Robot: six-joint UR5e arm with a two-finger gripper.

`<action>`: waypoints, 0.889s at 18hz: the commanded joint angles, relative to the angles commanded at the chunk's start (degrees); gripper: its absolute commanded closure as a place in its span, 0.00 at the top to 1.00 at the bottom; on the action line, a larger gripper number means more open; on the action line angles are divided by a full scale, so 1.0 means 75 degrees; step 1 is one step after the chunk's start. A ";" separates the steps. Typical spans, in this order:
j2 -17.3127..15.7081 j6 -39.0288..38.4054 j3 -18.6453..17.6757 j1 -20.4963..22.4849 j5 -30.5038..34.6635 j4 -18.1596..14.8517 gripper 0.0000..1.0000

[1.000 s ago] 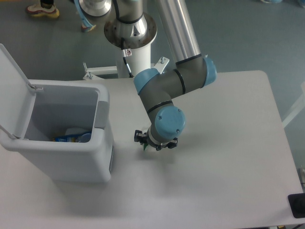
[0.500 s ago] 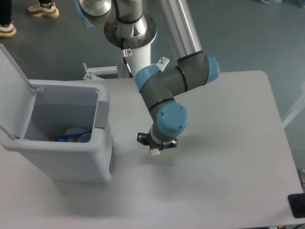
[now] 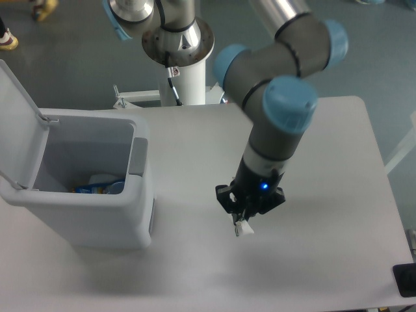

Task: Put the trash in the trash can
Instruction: 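Carry the tissue over the grey bin opening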

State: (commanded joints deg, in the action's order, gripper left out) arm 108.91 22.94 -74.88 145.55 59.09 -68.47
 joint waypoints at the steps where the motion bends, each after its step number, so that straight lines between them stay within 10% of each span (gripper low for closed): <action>1: -0.0129 0.0023 -0.0023 -0.0012 -0.0329 0.0012 0.00; 6: -0.1066 0.0268 -0.0268 -0.0385 -0.1643 0.0105 0.00; 12: -0.2227 0.1521 -0.1663 -0.1312 -0.1715 0.0117 0.07; 13: -0.2298 0.1779 -0.1815 -0.1405 -0.1715 0.0129 0.33; 14: -0.2322 0.2083 -0.1909 -0.1476 -0.1703 0.0129 0.82; 16: -0.2368 0.2402 -0.2086 -0.1500 -0.1680 0.0129 1.00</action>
State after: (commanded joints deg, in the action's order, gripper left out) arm 91.15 40.95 -90.52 134.30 46.49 -67.50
